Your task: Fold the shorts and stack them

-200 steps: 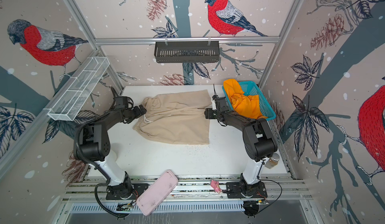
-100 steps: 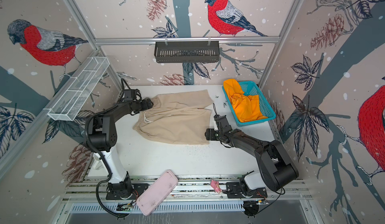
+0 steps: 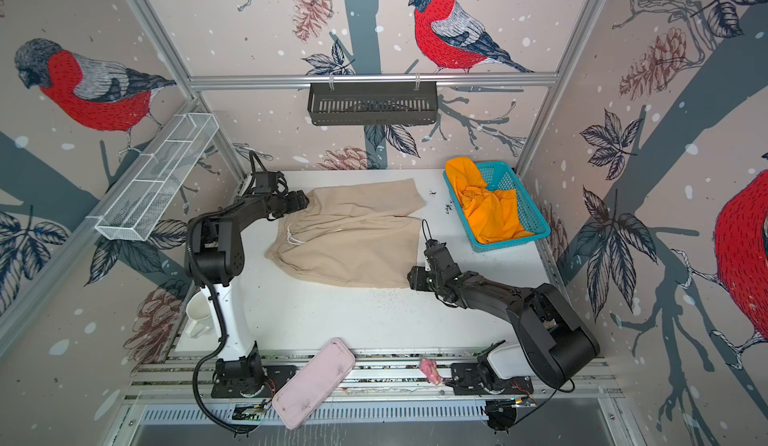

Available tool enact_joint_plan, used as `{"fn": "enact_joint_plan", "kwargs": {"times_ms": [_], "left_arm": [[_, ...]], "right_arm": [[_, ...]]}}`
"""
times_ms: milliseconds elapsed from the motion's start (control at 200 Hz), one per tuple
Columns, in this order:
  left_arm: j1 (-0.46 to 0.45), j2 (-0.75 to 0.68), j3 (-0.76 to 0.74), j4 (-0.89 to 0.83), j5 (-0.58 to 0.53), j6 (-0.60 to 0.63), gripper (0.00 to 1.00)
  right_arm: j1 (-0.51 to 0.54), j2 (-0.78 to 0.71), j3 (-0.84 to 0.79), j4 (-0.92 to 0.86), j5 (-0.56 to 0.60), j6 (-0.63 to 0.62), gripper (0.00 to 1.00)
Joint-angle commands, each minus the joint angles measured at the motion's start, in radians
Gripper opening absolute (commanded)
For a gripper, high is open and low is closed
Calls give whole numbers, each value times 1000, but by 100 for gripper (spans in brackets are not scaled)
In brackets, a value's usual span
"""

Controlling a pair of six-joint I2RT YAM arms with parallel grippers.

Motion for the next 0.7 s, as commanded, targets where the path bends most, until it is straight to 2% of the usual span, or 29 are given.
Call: {"fn": "enact_joint_plan", "kwargs": {"times_ms": [0, 30, 105, 175, 400, 415, 430, 455, 460, 490, 495, 525, 595, 695], "left_arm": [[5, 34, 40, -36, -29, 18, 59], [7, 43, 48, -37, -28, 18, 52], [16, 54, 66, -48, -26, 13, 22], [24, 52, 77, -66, -26, 1, 0], [58, 7, 55, -122, -35, -34, 0], [59, 5, 53, -121, -34, -35, 9], [60, 2, 52, -119, -32, -35, 22], [60, -2, 52, -118, -23, -36, 49], [60, -3, 52, -119, -21, -35, 52], [60, -6, 53, -120, 2, -36, 92], [60, -6, 53, -120, 7, -36, 95], [59, -15, 52, -124, 34, -41, 98], [58, -49, 32, -115, 85, -62, 98], [59, -148, -43, -94, 96, -100, 98]], "right_arm": [[1, -7, -4, -51, 7, 23, 35], [0, -14, -3, -58, 12, 21, 29], [-9, -30, -1, -71, 19, 11, 12], [-29, -42, -6, -78, 20, 1, 5], [-121, -106, -8, -183, -28, -43, 1], [-128, -111, -6, -196, -32, -46, 1], [-135, -114, -5, -206, -39, -51, 1], [-144, -119, -3, -221, -48, -55, 2], [-144, -119, -3, -221, -48, -55, 2], [-153, -123, -2, -234, -57, -60, 2], [-153, -124, -1, -236, -58, -60, 2], [-156, -131, 1, -242, -61, -61, 3], [-149, -142, 3, -239, -80, -52, 22], [-106, -142, 15, -226, -95, -29, 41]]}}
